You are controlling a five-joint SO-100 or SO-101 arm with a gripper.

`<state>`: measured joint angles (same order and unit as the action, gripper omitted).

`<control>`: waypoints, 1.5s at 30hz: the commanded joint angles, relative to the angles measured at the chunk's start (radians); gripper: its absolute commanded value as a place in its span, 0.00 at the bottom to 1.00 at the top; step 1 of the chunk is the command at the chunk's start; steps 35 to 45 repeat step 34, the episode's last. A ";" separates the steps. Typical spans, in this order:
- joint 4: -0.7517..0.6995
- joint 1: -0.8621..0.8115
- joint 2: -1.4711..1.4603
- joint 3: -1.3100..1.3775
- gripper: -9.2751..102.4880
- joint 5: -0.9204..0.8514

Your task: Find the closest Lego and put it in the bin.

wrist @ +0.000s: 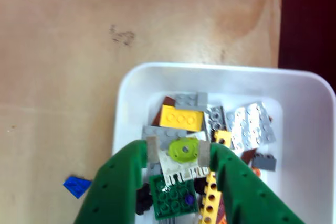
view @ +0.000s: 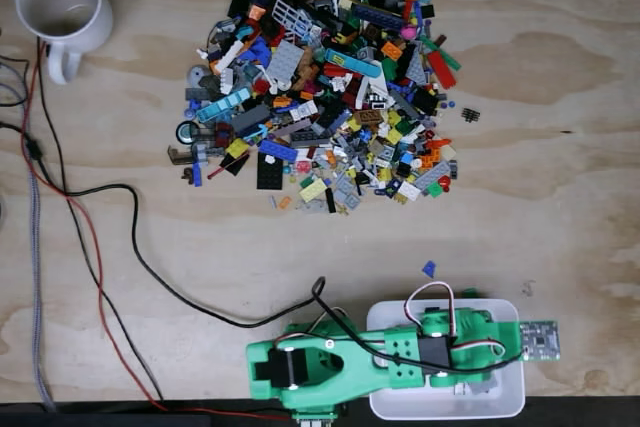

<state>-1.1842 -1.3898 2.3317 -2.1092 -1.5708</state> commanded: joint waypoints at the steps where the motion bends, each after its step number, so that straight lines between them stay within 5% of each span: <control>1: 0.144 0.268 0.074 -0.017 0.08 -0.032; 8: 0.319 0.764 0.252 -0.259 0.08 0.032; 19: 0.132 1.253 0.374 -0.287 0.08 0.158; 45: 0.127 1.347 0.371 -0.296 0.08 0.195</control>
